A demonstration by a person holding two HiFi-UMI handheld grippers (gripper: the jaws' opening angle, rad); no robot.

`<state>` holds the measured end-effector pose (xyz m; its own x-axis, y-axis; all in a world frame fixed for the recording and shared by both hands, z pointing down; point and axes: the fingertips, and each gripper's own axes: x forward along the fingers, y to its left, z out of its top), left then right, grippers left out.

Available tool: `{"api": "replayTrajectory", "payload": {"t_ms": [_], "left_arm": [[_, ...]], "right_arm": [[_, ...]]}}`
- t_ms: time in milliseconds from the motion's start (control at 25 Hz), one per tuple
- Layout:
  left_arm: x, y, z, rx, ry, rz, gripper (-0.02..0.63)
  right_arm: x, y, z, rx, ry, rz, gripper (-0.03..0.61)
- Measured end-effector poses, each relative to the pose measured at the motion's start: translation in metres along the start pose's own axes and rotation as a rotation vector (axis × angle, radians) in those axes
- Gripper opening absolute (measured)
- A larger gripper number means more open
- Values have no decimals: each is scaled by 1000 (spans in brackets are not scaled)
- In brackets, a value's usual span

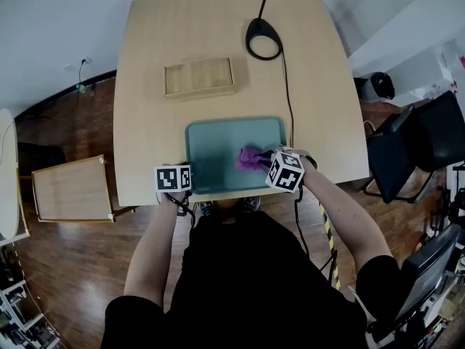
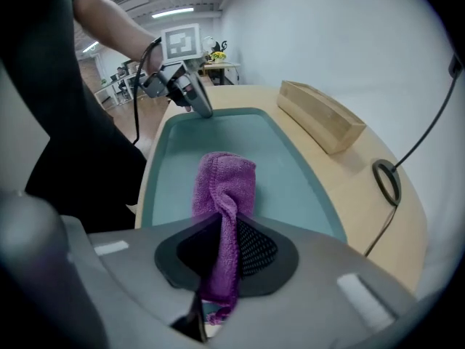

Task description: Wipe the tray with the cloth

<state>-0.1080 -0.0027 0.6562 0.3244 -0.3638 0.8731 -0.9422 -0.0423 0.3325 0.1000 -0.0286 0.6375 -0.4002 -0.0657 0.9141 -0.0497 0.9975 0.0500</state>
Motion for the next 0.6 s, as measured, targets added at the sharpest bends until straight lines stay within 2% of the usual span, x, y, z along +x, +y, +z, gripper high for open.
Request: {"api": "replayTrajectory", "payload": {"t_ms": [120,280,400,520,600], "left_arm": [[1,0,1,1,-2,-4,51],[1,0,2,6,-4,-2,51],[1,0,2,8,-4,1,51],[1,0,1,7,-6,4,51],[1,0,1,6,-8,6,51]], "right_arm": [[-1,20,-2,-18,-4,17,49],[-4,41,-4,7,-19,56,49],[-6,59,-7,-31,-11,88,49],[-4,64,-7,-66,-16,87,49],[-4,61,-7,-36,-31,92,51]]}}
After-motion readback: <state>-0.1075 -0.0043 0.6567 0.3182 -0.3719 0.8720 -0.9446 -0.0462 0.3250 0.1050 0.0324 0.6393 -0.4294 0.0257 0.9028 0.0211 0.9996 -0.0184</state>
